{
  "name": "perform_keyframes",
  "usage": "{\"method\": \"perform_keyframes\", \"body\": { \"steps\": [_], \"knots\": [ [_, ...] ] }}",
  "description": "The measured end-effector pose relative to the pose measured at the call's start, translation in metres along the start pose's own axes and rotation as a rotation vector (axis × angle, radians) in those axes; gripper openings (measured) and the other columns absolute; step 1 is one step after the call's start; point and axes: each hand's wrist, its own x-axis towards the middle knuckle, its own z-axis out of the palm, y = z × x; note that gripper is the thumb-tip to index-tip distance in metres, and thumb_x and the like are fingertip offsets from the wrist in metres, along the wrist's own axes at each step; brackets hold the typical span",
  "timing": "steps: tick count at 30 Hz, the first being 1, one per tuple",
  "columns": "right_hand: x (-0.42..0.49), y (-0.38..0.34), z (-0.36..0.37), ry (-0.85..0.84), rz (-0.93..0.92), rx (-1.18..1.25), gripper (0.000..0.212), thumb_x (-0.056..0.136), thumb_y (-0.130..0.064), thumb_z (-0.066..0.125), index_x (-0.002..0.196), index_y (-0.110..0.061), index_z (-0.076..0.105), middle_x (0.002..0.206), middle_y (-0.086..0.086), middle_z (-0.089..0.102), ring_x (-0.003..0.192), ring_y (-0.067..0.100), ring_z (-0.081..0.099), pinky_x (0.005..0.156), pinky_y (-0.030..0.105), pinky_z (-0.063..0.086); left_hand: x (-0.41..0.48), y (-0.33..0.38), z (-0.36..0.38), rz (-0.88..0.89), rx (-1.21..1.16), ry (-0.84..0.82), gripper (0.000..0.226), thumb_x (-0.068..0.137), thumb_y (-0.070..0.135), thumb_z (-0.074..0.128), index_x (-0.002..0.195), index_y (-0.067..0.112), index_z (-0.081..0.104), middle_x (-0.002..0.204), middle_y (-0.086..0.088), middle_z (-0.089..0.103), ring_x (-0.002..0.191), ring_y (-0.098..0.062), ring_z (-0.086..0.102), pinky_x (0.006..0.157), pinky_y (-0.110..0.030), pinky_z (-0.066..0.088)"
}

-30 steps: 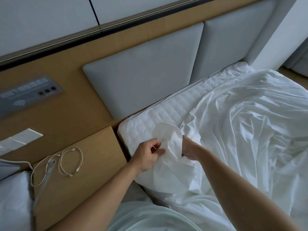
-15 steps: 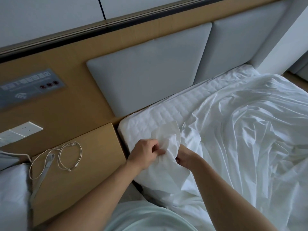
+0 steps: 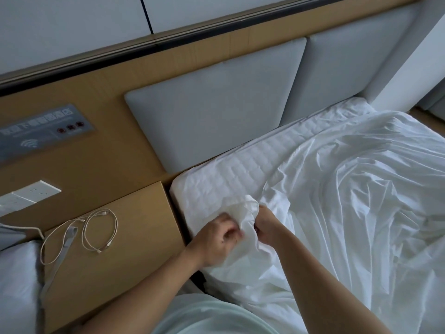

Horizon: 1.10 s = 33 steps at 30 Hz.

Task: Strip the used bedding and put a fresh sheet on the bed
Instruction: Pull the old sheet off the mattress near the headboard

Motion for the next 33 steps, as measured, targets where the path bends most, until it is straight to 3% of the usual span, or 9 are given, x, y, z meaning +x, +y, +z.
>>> {"method": "perform_keyframes", "body": {
  "steps": [3,8,14,19,23,26,29,31,33],
  "knots": [
    [-0.006,-0.004,-0.001,-0.012,-0.036,-0.212,0.015,0.085,0.000,0.045,0.084,-0.010,0.056,0.061,0.006,0.034,0.051,0.015,0.028,0.050,0.030,0.017,0.015,0.006,-0.003,-0.157,-0.136,0.229,0.013,0.096,0.039,0.064,0.095,0.027,0.060,0.092,0.010,0.068,0.083,-0.005,0.065,0.074,-0.019,0.049],
    [-0.014,-0.011,0.004,0.038,-0.016,-0.328,0.022,0.085,-0.002,0.044,0.073,-0.011,0.061,0.057,0.001,0.041,0.046,0.013,0.032,0.042,0.020,0.030,0.038,0.011,0.000,-0.243,-0.050,0.186,0.010,0.094,0.032,0.069,0.099,0.025,0.064,0.091,0.016,0.068,0.085,-0.005,0.065,0.069,-0.006,0.046],
    [-0.011,-0.014,-0.006,0.295,-0.042,-0.488,0.038,0.078,0.008,0.033,0.096,0.008,0.067,0.065,0.010,0.046,0.050,0.021,0.038,0.044,0.022,0.023,0.049,0.011,-0.015,-0.206,-0.029,0.183,0.010,0.088,0.032,0.075,0.088,0.024,0.070,0.076,0.018,0.070,0.076,0.001,0.064,0.064,-0.013,0.049],
    [-0.022,-0.031,-0.024,0.048,0.126,-0.925,0.015,0.075,0.001,0.046,0.065,-0.010,0.050,0.036,-0.002,0.042,0.037,0.015,0.038,0.036,0.017,0.026,0.052,0.009,-0.023,-0.156,0.054,0.196,0.023,0.089,0.027,0.075,0.073,0.021,0.060,0.067,0.011,0.064,0.073,-0.005,0.060,0.059,-0.012,0.043],
    [-0.034,-0.041,-0.032,-0.121,0.265,-1.111,0.006,0.067,-0.019,0.049,0.066,-0.014,0.051,0.049,-0.003,0.046,0.042,0.013,0.039,0.044,0.019,0.028,0.044,0.009,-0.017,-0.100,0.064,0.178,0.021,0.091,0.021,0.072,0.075,0.018,0.059,0.073,0.009,0.062,0.070,-0.009,0.059,0.067,-0.028,0.051],
    [-0.030,-0.037,-0.025,-0.161,-0.071,-1.468,0.013,0.080,-0.011,0.050,0.078,-0.008,0.062,0.063,-0.001,0.044,0.066,0.020,0.047,0.048,0.016,0.028,0.040,0.008,-0.016,-0.079,0.039,0.146,0.017,0.091,0.018,0.071,0.078,0.012,0.060,0.077,0.003,0.065,0.075,-0.017,0.061,0.072,-0.036,0.053],
    [-0.025,-0.023,-0.012,0.016,-0.422,-0.852,0.029,0.082,0.003,0.052,0.100,-0.012,0.068,0.083,-0.001,0.064,0.079,0.021,0.061,0.056,0.013,0.040,0.040,0.008,-0.021,-0.050,-0.007,0.135,0.017,0.091,0.017,0.072,0.080,0.009,0.061,0.078,0.000,0.065,0.075,-0.020,0.060,0.071,-0.033,0.051],
    [-0.021,-0.018,-0.008,-0.023,-0.229,-0.479,0.026,0.087,-0.001,0.052,0.096,-0.017,0.070,0.082,0.006,0.069,0.067,0.018,0.064,0.050,0.024,0.044,0.042,0.009,-0.027,-0.033,-0.019,0.118,0.020,0.091,0.016,0.072,0.077,0.012,0.057,0.075,0.002,0.062,0.070,-0.016,0.057,0.067,-0.026,0.048],
    [-0.018,-0.013,-0.008,-0.104,0.081,-0.448,0.017,0.089,-0.015,0.052,0.087,-0.015,0.069,0.078,0.007,0.063,0.062,0.015,0.059,0.052,0.026,0.043,0.045,0.010,-0.030,-0.002,0.001,0.095,0.023,0.091,0.014,0.070,0.074,0.018,0.055,0.072,0.008,0.057,0.066,-0.008,0.051,0.063,-0.018,0.041]
  ]
}}
